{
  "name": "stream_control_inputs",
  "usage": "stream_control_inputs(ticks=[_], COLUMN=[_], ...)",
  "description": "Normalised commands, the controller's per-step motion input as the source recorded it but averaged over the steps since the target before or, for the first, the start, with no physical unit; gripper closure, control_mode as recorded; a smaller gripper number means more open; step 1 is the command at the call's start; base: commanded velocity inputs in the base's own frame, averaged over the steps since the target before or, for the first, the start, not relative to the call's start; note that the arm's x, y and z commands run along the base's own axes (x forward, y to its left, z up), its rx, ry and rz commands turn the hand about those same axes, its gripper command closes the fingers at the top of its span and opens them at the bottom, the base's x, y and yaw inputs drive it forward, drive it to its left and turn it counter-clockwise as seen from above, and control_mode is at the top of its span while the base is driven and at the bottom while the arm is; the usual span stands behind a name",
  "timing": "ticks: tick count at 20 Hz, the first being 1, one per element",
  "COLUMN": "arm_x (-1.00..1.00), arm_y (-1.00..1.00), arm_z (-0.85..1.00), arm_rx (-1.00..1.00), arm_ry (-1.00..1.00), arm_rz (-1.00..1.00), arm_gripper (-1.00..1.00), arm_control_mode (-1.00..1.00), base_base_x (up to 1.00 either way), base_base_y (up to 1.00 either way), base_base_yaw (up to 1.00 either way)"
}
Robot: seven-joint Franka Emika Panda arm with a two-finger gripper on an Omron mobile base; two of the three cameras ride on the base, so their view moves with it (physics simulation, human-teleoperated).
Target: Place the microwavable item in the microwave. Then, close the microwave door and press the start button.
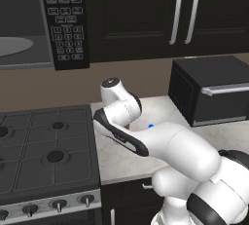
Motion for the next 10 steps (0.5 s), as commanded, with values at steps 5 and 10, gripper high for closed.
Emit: stream_control_inputs(ticks=[5, 10], arm_x=[0.28, 0.44], arm_y=[-0.23, -0.12], arm_z=[0.00, -0.11], arm_rx=[0.00, 0.01], arm_ry=[0.00, 0.09], arm_rz=[0.00, 0.01], arm_gripper=[-1.00, -1.00], arm_control_mode=[-1.00, -1.00], base_base_x=[0.00, 0.00], base_base_y=[0.00, 0.00], base_base_yaw=[0.00, 0.00])
